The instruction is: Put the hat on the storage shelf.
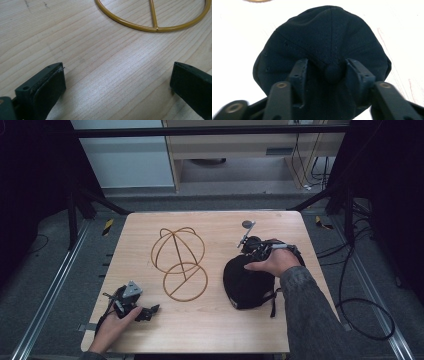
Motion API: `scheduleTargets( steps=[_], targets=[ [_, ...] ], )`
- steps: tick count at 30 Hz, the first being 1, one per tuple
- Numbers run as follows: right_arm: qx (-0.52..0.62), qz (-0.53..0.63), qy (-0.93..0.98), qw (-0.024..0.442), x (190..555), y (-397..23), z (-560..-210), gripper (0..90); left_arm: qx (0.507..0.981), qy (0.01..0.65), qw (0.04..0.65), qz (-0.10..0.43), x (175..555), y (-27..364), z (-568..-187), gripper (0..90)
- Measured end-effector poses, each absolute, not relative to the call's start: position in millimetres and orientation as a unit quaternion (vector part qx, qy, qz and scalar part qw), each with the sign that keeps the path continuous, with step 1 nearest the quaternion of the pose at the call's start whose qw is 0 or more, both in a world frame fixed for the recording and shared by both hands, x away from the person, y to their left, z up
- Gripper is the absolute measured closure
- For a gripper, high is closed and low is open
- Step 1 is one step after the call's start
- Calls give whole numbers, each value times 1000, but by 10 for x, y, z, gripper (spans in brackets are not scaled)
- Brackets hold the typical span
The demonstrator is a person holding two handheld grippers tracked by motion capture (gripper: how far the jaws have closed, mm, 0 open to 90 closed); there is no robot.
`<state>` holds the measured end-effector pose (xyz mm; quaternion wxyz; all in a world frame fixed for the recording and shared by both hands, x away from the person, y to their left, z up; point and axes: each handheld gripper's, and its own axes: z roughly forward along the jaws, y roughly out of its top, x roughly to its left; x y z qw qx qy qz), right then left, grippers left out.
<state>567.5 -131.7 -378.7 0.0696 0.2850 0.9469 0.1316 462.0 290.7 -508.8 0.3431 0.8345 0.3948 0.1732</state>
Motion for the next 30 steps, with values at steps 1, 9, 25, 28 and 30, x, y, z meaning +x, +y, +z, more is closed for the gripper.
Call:
scheduleTargets(
  steps=[1,9,25,28,30],
  targets=[
    [289,130,946,67,5672,-1316,-3790,597,834,395,343,173,4620,2907,-5088,0],
    [273,131,951,59,5669,-1324,-3794,726,835,395,343,173,4620,2908,-5088,0],
    [276,187,939,89,5445,-1457,-3274,729,835,394,343,173,4620,2908,-5089,0],
    [279,199,935,97,5402,-1503,-3159,730,835,395,343,174,4620,2908,-5088,0],
    [278,206,933,101,5378,-1531,-3089,730,835,395,343,173,4620,2908,-5088,0]
  ],
)
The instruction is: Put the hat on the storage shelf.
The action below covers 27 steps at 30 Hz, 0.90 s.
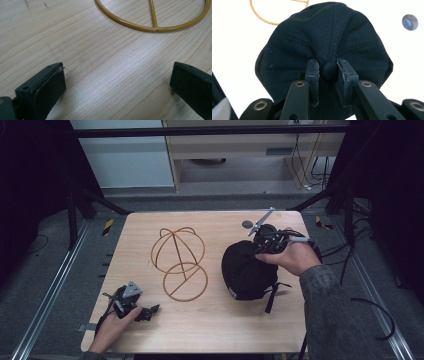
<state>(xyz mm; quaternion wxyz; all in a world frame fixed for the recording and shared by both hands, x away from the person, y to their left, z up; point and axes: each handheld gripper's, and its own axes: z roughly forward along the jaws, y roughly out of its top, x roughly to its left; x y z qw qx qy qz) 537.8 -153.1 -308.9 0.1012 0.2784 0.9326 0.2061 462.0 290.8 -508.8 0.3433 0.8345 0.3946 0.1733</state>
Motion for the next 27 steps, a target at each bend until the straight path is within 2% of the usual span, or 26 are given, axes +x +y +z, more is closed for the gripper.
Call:
scheduleTargets(
  steps=[27],
  targets=[
    [252,247,923,156,5078,-1543,-2374,732,834,395,343,174,4618,2907,-5088,0]
  ],
)
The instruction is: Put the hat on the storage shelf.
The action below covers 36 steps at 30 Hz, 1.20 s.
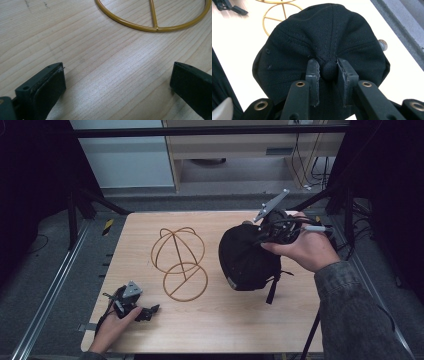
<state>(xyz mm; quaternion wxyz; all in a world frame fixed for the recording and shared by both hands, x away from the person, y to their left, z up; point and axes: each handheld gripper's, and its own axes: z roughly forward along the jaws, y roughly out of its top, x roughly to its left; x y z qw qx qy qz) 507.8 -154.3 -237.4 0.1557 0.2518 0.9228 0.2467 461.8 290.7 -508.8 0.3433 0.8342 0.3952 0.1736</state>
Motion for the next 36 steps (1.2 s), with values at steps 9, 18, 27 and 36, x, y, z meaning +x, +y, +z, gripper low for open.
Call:
scheduleTargets(
  steps=[9,18,27,36],
  targets=[
    [240,245,923,173,5033,-1471,-2146,732,834,395,343,174,4618,2907,-5088,0],
    [226,244,923,192,5033,-1335,-1872,732,834,395,343,174,4618,2907,-5088,0],
    [205,253,922,210,5053,-1133,-1667,732,834,395,343,175,4619,2908,-5089,0],
    [187,268,920,218,5012,-959,-1546,732,834,395,344,175,4619,2907,-5089,0]
  ],
)
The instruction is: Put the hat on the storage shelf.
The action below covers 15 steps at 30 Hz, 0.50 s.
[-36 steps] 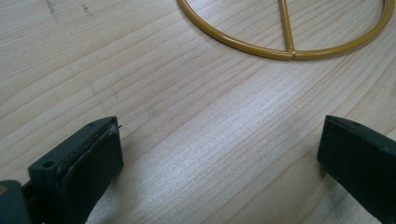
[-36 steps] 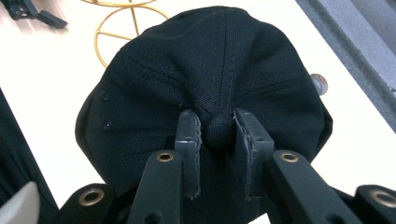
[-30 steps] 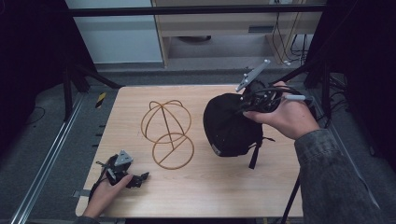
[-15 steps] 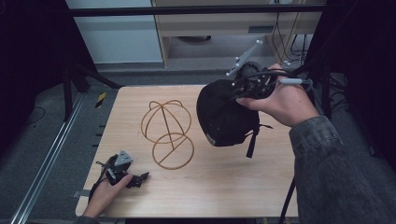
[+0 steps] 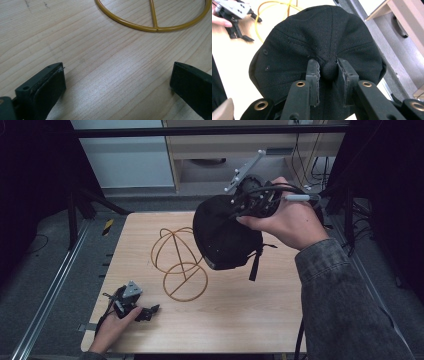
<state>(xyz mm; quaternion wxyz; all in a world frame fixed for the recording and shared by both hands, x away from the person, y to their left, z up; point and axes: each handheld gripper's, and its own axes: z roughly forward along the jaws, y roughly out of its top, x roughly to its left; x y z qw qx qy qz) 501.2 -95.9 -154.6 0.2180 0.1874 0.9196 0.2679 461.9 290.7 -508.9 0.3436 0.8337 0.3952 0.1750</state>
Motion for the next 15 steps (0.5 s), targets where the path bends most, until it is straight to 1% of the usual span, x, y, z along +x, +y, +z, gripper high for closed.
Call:
scheduleTargets(
  steps=[15],
  targets=[
    [165,280,920,219,5003,-671,-1478,733,835,394,342,174,4620,2910,-5087,0]
  ],
)
